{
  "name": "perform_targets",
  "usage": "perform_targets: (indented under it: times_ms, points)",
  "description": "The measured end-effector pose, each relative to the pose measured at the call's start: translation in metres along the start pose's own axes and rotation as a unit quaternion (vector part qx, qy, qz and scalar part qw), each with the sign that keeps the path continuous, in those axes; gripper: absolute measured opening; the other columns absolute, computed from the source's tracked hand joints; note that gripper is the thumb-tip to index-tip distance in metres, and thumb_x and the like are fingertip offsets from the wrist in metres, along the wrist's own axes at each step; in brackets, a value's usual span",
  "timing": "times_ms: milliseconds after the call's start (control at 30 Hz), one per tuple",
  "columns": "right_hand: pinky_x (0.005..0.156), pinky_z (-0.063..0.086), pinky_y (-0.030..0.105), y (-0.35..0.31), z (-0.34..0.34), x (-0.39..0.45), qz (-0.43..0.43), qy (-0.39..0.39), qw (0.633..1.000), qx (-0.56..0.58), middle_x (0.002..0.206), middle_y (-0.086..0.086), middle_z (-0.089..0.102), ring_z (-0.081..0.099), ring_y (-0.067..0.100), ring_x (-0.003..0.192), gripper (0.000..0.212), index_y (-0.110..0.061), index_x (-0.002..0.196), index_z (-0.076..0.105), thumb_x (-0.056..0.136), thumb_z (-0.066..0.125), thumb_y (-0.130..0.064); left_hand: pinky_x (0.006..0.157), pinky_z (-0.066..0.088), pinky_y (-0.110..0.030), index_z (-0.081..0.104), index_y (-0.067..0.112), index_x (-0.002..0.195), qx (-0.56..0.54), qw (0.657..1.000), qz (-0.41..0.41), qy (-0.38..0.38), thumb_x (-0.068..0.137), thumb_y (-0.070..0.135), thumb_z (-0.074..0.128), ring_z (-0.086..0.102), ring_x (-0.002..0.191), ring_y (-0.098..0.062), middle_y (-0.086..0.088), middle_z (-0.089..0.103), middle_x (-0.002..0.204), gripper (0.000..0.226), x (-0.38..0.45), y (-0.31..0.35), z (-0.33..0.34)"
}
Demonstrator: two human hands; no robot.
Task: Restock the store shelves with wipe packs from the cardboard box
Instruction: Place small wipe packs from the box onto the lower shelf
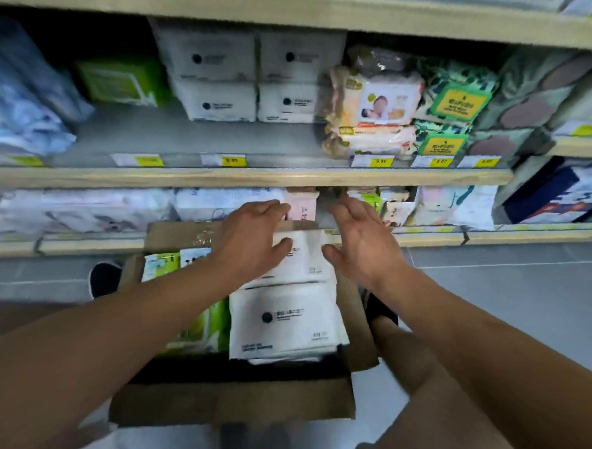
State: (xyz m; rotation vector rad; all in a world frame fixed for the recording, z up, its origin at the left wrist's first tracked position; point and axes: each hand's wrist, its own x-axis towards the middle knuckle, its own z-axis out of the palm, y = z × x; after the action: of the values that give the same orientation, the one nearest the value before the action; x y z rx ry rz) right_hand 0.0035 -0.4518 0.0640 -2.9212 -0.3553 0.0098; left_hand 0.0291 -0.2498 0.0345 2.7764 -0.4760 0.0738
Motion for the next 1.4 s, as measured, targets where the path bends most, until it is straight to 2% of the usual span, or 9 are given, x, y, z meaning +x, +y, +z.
perform_targets:
  times_ms: [133, 300, 400, 500, 700, 933, 1133, 1300, 1400]
  points:
    - [0.107, 0.037, 0.044, -0.057, 0.028, 0.001, -0.042, -0.042, 0.998, 0.006, 0.142, 0.005, 0.037, 0.030, 0.029, 0.134, 0.064, -0.017, 0.141, 0.038, 0.085, 0.061, -0.036, 0.103, 0.042, -0.039, 0.049, 0.020, 0.136, 0.001, 0.999, -0.039, -0.005, 0.080, 0.041, 0.059, 0.047, 0.127, -0.027, -0.004, 0.050, 0.141, 0.061, -0.044, -0.045, -0.014]
    - [0.108, 0.033, 0.035, -0.116, 0.054, 0.023, -0.084, -0.099, 0.991, 0.024, 0.146, 0.001, 0.032, 0.029, 0.024, 0.136, 0.060, -0.018, 0.143, 0.036, 0.089, 0.059, -0.031, 0.098, 0.043, -0.035, 0.046, 0.026, 0.136, 0.026, 0.994, -0.098, -0.028, 0.083, 0.041, 0.056, 0.048, 0.126, -0.023, 0.006, 0.047, 0.143, 0.056, -0.085, -0.109, -0.027]
    - [0.108, 0.034, 0.035, -0.145, 0.074, 0.044, -0.101, -0.126, 0.986, 0.030, 0.146, 0.003, 0.033, 0.031, 0.026, 0.134, 0.060, -0.015, 0.140, 0.037, 0.087, 0.060, -0.030, 0.096, 0.046, -0.039, 0.048, 0.025, 0.133, 0.020, 0.991, -0.123, -0.038, 0.079, 0.045, 0.050, 0.053, 0.120, -0.026, 0.002, 0.051, 0.140, 0.058, -0.098, -0.147, -0.026]
    - [0.106, 0.036, 0.035, -0.169, 0.096, 0.067, -0.108, -0.160, 0.981, 0.030, 0.144, 0.005, 0.035, 0.033, 0.028, 0.132, 0.061, -0.014, 0.139, 0.038, 0.086, 0.062, -0.030, 0.100, 0.043, -0.040, 0.050, 0.018, 0.133, 0.000, 0.989, -0.141, -0.050, 0.080, 0.035, 0.062, 0.050, 0.123, -0.030, -0.005, 0.051, 0.140, 0.057, -0.102, -0.179, -0.019]
    - [0.100, 0.042, 0.042, -0.196, 0.143, 0.104, -0.104, -0.211, 0.972, 0.000, 0.142, 0.006, 0.036, 0.041, 0.031, 0.125, 0.065, -0.017, 0.141, 0.037, 0.083, 0.064, -0.031, 0.103, 0.038, -0.039, 0.046, 0.016, 0.137, -0.021, 0.989, -0.116, -0.093, 0.077, 0.028, 0.065, 0.048, 0.124, -0.033, -0.009, 0.050, 0.139, 0.064, -0.091, -0.231, 0.009]
    - [0.107, 0.036, 0.041, -0.197, 0.193, 0.137, -0.067, -0.276, 0.958, -0.043, 0.151, 0.003, 0.027, 0.029, 0.028, 0.136, 0.071, -0.017, 0.142, 0.033, 0.082, 0.068, -0.033, 0.109, 0.032, -0.043, 0.034, 0.021, 0.142, 0.025, 0.978, -0.092, -0.185, 0.078, 0.033, 0.062, 0.037, 0.133, -0.028, -0.002, 0.037, 0.149, 0.070, -0.068, -0.274, 0.054]
    - [0.105, 0.033, 0.044, -0.197, 0.222, 0.145, -0.068, -0.273, 0.956, -0.087, 0.148, 0.004, 0.025, 0.028, 0.029, 0.134, 0.086, -0.019, 0.144, 0.025, 0.075, 0.073, -0.038, 0.116, 0.013, -0.041, 0.026, 0.022, 0.147, 0.041, 0.973, -0.100, -0.206, 0.081, 0.037, 0.063, 0.018, 0.143, -0.022, 0.001, 0.025, 0.155, 0.077, -0.066, -0.287, 0.080]
    - [0.109, 0.029, 0.042, -0.202, 0.237, 0.147, -0.077, -0.251, 0.956, -0.132, 0.141, 0.010, 0.032, 0.029, 0.032, 0.128, 0.086, -0.013, 0.137, 0.032, 0.069, 0.078, -0.042, 0.111, 0.020, -0.046, 0.032, 0.021, 0.143, 0.062, 0.975, -0.105, -0.186, 0.076, 0.039, 0.067, 0.029, 0.132, -0.028, -0.002, 0.034, 0.144, 0.078, -0.064, -0.291, 0.087]
    - [0.107, 0.029, 0.040, -0.204, 0.234, 0.150, -0.081, -0.236, 0.958, -0.142, 0.138, 0.010, 0.033, 0.031, 0.031, 0.125, 0.082, -0.012, 0.132, 0.035, 0.069, 0.079, -0.041, 0.108, 0.025, -0.046, 0.045, 0.018, 0.132, 0.069, 0.980, -0.105, -0.155, 0.075, 0.031, 0.066, 0.034, 0.124, -0.031, -0.006, 0.039, 0.134, 0.062, -0.059, -0.288, 0.082]
